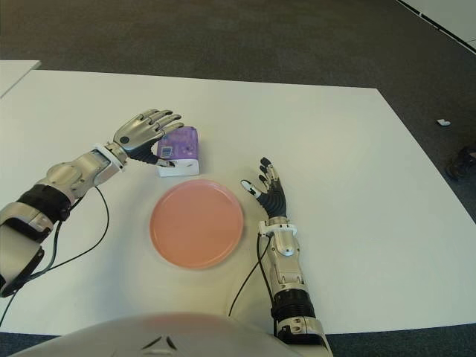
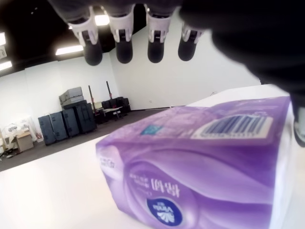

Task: Put the tissue paper into the plate.

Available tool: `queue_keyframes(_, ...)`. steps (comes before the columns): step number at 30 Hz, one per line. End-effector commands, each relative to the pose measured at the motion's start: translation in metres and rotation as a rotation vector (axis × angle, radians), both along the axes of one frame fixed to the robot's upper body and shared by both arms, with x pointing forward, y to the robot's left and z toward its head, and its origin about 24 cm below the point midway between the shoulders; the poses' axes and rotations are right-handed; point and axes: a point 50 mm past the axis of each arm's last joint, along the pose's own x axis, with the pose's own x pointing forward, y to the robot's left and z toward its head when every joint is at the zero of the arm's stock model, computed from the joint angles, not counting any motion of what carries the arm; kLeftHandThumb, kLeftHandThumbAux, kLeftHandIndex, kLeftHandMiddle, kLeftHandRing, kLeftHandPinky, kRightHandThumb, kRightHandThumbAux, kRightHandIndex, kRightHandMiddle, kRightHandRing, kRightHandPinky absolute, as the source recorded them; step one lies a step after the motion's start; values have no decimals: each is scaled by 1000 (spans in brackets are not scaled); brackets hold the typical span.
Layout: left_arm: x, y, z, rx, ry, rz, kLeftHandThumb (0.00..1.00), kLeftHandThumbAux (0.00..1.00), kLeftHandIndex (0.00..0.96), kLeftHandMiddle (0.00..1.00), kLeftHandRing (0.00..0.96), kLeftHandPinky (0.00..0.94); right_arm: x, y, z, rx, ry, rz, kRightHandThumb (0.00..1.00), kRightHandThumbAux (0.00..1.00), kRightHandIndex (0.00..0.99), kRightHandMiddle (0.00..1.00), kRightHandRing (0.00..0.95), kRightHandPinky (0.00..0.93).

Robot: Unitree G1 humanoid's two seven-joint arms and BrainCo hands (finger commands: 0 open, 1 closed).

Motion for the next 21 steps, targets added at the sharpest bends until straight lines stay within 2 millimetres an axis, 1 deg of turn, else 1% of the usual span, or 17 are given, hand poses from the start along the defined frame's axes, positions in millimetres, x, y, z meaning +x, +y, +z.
queue_keyframes(1, 1, -2, -4, 15, -10, 1, 58, 368, 0, 0, 0, 0, -29, -2, -38, 14, 205, -15, 0, 650, 0, 0, 0, 0)
queue_keyframes(21, 1, -3, -6, -21, -80, -13, 65, 383, 0, 0, 0, 0, -32, -1, -37, 20, 217, -9, 0, 635, 0, 0, 0, 0)
